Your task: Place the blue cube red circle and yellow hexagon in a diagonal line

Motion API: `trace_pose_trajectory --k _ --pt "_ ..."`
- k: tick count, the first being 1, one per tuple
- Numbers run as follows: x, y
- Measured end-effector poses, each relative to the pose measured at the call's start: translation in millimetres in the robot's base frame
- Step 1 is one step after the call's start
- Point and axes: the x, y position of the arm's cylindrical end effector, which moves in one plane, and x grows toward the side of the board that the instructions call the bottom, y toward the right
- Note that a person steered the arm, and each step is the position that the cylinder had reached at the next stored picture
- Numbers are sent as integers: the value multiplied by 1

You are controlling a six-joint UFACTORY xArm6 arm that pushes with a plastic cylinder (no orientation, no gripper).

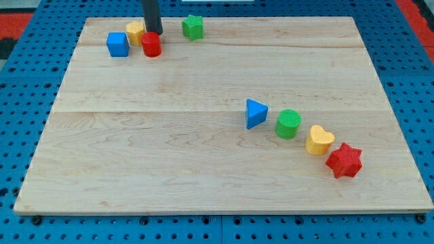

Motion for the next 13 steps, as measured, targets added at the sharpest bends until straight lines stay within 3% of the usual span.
trace_pose_trajectory --k 1,2,3,4,7,10,13 --pt "-30 -5" --pt "-30 -6" --pt "-3 -68" --pt "33 -93" --pt "99 -85" --pt "78 -64" --pt "29 -60"
